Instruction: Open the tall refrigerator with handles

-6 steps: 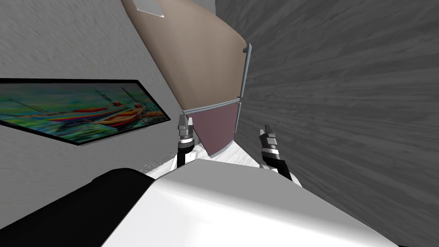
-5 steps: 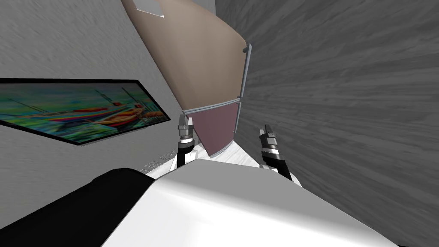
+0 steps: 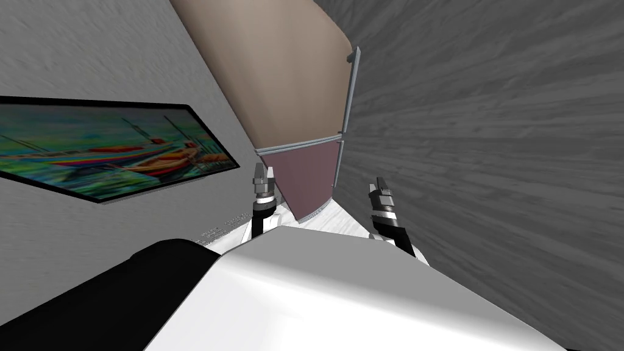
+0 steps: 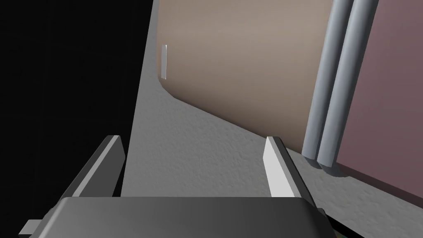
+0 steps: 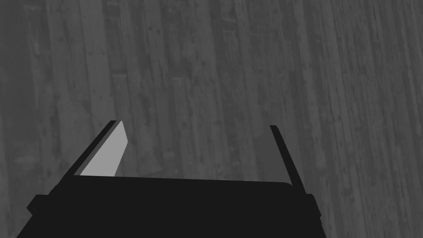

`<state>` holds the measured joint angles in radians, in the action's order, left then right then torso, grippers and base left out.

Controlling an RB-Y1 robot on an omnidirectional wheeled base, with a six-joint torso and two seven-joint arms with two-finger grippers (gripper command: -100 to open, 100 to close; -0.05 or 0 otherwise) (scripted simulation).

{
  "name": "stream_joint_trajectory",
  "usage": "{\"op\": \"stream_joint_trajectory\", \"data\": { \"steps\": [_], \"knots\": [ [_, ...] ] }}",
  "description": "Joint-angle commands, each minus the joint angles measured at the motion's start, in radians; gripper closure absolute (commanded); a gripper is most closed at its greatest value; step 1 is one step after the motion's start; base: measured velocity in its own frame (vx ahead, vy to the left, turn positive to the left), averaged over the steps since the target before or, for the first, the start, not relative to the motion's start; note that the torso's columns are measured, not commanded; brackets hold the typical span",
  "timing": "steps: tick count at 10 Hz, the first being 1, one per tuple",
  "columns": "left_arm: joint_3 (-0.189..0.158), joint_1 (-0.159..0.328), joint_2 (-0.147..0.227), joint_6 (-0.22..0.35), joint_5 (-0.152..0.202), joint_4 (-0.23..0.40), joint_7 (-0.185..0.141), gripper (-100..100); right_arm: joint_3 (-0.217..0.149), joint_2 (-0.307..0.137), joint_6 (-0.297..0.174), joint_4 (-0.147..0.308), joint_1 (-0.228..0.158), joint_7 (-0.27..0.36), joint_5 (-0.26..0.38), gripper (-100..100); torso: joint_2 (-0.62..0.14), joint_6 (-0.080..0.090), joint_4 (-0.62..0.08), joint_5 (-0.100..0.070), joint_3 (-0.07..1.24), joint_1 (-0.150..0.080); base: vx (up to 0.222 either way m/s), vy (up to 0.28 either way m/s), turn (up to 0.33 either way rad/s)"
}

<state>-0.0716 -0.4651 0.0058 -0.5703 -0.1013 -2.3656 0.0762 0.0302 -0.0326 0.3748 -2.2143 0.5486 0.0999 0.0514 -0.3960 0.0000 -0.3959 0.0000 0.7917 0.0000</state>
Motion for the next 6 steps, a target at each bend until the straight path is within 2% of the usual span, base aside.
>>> {"op": "stream_joint_trajectory", "data": {
  "steps": [1,3,4,6],
  "knots": [
    [0.000,0.000,0.000,0.000,0.000,0.000,0.000,0,0.000,0.000,0.000,0.000,0.000,0.000,0.000,0,-0.074,0.000,-0.074,0.000,0.147,0.000,0.000,0.000,0.000],
    [0.000,0.000,0.000,0.000,0.000,0.000,0.000,0,0.000,0.000,0.000,0.000,0.000,0.000,0.000,0,-0.222,0.000,-0.221,0.000,0.443,0.000,0.000,0.000,0.000],
    [0.002,0.014,0.030,0.007,-0.001,0.015,0.002,-100,0.000,0.000,0.000,0.000,0.000,0.000,0.000,0,-0.295,0.000,-0.295,0.000,0.590,0.000,0.009,-0.003,-0.019],
    [0.007,0.046,0.068,0.023,-0.004,0.049,0.007,-100,0.000,0.000,0.000,0.000,0.000,0.000,0.000,0,-0.338,0.000,-0.338,0.000,0.679,0.000,0.013,-0.008,-0.044]
  ]
}}
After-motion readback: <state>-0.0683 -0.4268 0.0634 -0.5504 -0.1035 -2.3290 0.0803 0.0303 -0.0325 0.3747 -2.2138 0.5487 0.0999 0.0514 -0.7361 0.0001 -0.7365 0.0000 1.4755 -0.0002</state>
